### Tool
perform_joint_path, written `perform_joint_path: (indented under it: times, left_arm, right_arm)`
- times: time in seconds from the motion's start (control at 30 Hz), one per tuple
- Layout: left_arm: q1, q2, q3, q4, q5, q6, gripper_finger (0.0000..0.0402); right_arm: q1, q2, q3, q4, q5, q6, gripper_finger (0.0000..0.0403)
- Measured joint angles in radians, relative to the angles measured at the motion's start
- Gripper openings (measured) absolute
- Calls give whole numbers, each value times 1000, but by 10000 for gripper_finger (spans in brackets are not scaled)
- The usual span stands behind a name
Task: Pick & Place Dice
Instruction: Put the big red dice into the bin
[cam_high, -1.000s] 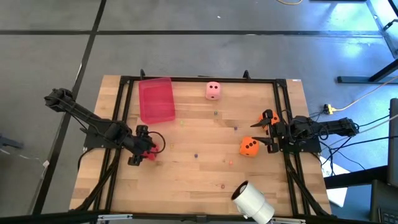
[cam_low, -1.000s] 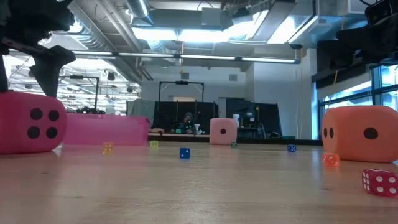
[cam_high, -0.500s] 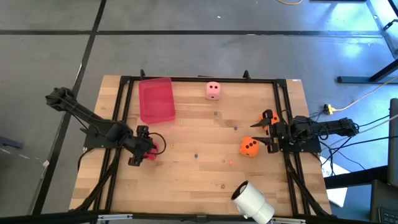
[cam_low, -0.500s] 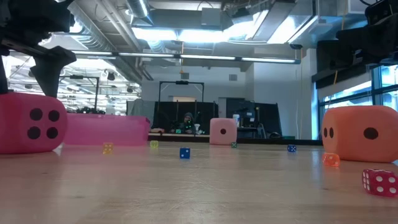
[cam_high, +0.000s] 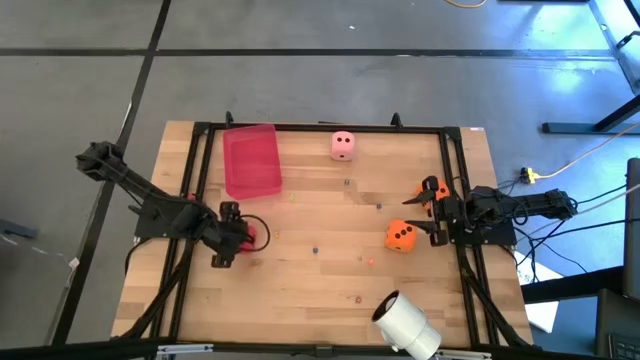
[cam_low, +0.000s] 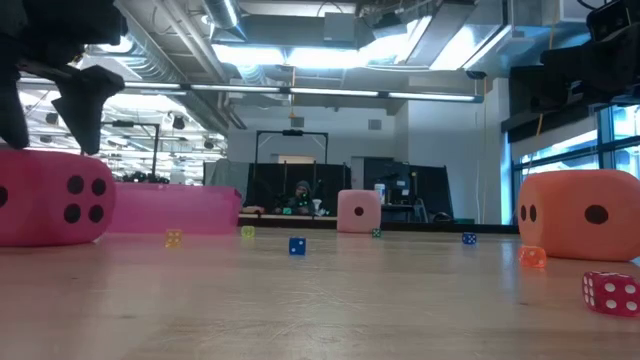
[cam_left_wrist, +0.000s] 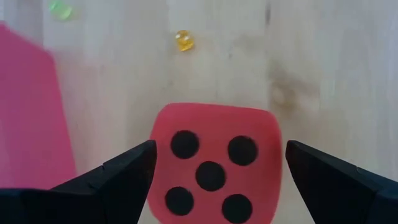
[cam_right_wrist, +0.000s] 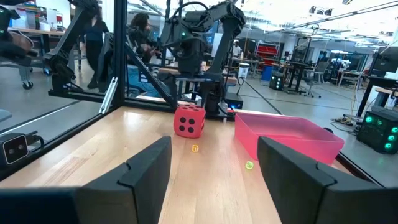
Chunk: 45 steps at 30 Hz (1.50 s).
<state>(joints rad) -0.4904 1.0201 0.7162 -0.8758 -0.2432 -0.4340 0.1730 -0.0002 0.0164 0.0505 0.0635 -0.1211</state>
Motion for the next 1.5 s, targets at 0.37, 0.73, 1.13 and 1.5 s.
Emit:
perform_joint_path:
  times: [0.37, 0.73, 1.13, 1.5]
  left_arm:
    - [-1, -1, 0, 17, 47, -61, 354]
    - [1, -1, -7, 36, 1, -146, 354]
    - [1, -1, -7, -31, -34, -160, 364]
    - [1, -1, -7, -41, -19, -182, 396]
  right_arm:
    - [0, 0, 0, 0, 0, 0, 238]
    - [0, 0, 0, 1, 0, 0, 238]
    - [0, 0, 0, 1, 0, 0, 238]
    - [0, 0, 0, 1, 0, 0, 238]
